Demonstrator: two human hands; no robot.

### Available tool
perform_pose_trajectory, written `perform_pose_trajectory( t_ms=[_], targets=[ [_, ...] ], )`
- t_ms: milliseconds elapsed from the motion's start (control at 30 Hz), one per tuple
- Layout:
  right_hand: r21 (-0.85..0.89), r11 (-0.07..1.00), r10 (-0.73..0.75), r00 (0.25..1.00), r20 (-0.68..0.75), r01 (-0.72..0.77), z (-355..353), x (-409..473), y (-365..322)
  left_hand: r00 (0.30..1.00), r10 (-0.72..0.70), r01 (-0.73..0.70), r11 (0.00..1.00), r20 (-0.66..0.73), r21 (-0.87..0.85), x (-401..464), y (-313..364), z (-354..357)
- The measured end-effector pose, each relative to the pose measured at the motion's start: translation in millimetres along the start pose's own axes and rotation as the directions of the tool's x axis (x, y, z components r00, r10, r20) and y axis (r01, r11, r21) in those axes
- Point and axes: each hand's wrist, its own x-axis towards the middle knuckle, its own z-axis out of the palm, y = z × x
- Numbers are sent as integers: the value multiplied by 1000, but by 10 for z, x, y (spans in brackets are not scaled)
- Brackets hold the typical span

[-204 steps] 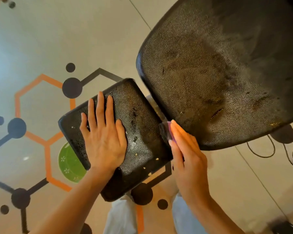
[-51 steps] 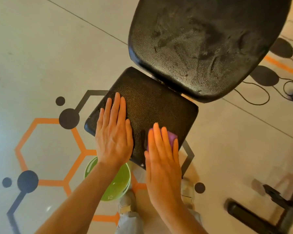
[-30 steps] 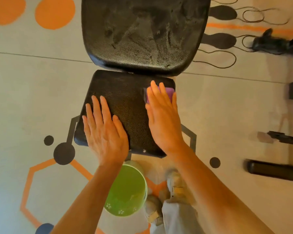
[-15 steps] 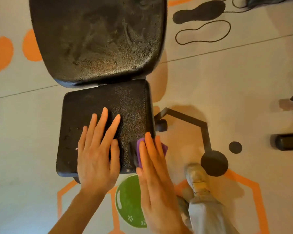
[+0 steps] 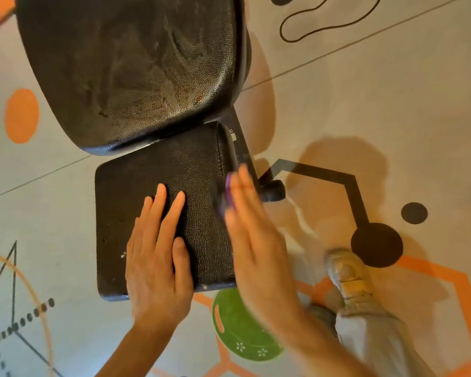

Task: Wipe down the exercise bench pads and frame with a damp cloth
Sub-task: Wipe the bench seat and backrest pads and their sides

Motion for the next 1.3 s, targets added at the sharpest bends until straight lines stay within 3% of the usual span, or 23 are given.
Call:
perform_pose_trajectory(
  t_ms=[67, 133, 300, 367, 433, 500, 667, 733, 800, 900, 1000, 1067, 1300],
  targets=[
    [61, 987, 149, 989, -3, -149, 7, 593, 82, 1000, 3, -3, 1000, -2, 10, 5, 4, -2],
    [125, 967, 228, 973, -29, -223, 8, 647, 88, 1000, 8, -8, 1000, -2, 14, 3, 5, -4],
    [75, 995, 69, 997, -45, -65, -37, -245, -104, 1000, -2, 2, 1000, 4, 13, 8, 18, -17],
    [-12, 997, 72, 996, -47, -73, 49, 271, -64, 1000, -5, 5, 1000, 11, 16, 5, 20, -20],
    [-10, 985, 173, 982, -81, -174, 153, 930, -63, 1000, -1, 1, 1000, 3, 14, 16, 27, -17],
    [-91, 984, 141, 984, -105, -151, 212, 1042, -40, 1000, 5, -5, 1000, 6, 16, 22, 19, -8],
    [-337, 927, -130, 983, 127, 166, -16, -334, -150, 1000, 2, -2, 1000, 10, 14, 20, 9, -16],
    [-268, 958, -90, 994, 65, 104, 24, -33, -78, 1000, 4, -5, 1000, 20, 25, 31, 13, -18],
    [-203, 975, 95, 995, 2, -93, 106, 629, -157, 1000, 9, -9, 999, 25, 36, 28, 20, -25],
    [-276, 961, 27, 1000, 13, -23, 113, 781, -141, 1000, 13, -14, 999, 24, 41, 39, 13, -28],
    [-494, 857, -62, 982, 178, 144, 4, -259, -134, 999, 9, -10, 999, 33, 41, 40, 4, -41],
    [-622, 754, -114, 974, 194, 212, -78, -548, -107, 999, 7, -8, 999, 33, 41, 47, 10, -50],
    [-757, 564, -116, 940, 322, 329, 126, 861, -235, 1000, 15, -15, 1000, -1, 22, 37, 2, -28]
  ],
)
